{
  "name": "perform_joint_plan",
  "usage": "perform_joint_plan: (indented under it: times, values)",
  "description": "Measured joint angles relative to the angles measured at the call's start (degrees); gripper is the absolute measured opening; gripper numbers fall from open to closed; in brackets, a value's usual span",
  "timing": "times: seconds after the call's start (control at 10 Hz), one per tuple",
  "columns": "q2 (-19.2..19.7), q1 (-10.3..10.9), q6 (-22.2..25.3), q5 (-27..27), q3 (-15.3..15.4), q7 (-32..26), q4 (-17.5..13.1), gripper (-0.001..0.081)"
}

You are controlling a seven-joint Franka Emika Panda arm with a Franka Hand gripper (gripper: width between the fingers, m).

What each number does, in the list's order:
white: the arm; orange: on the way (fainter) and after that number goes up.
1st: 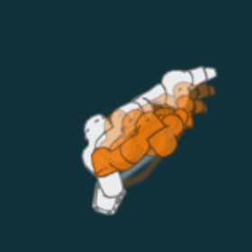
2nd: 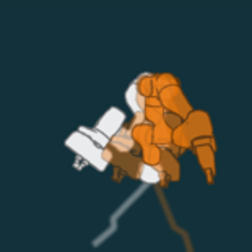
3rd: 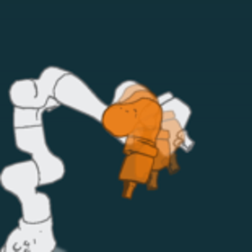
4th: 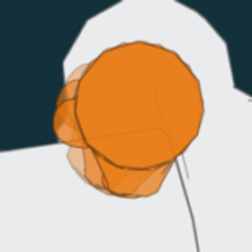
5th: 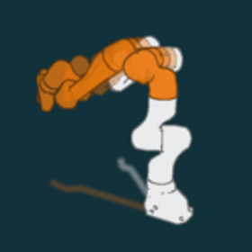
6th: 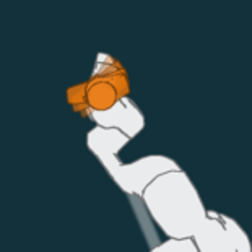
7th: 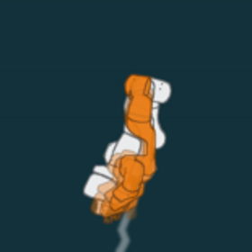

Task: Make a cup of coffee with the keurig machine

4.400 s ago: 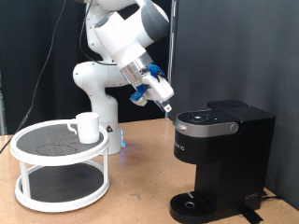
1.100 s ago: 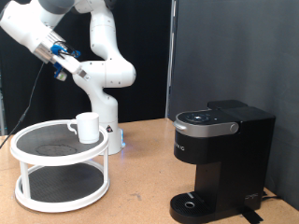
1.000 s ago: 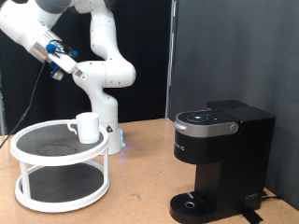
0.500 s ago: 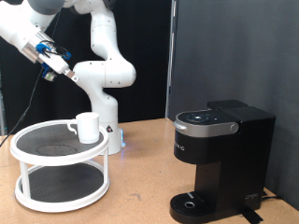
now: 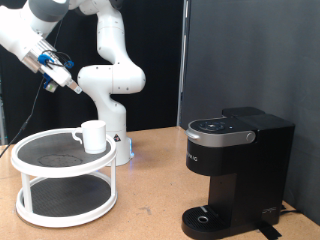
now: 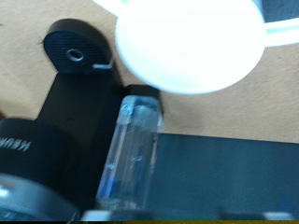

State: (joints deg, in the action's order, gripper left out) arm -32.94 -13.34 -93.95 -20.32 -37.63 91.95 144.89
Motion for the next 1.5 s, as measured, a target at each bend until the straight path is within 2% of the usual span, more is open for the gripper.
perform_joint_plan:
  times: [0.1, 0.2, 0.3, 0.4, 0.6, 1.0, 1.5]
  values:
    - [0.8, 0.0, -1.1, 0.7, 0.0, -0.2, 0.8, 0.0184]
    - [1.4, 0.0, -3.6, 0.9, 0.0, -0.9, 1.9, 0.0184]
    - [1.7, 0.0, -6.7, 0.9, 0.0, -1.4, 3.4, 0.0369]
    - [1.8, -0.1, -10.2, 0.9, -0.1, -1.8, 4.9, 0.0369]
    - [2.1, -0.2, -14.8, 0.9, -0.3, -3.0, 7.4, 0.0670]
    - [4.3, -0.2, -19.2, 0.9, -0.7, -5.4, 10.2, 0.0731]
    - [5.9, -0.2, -21.4, 0.9, -1.1, -7.6, 11.1, 0.0734]
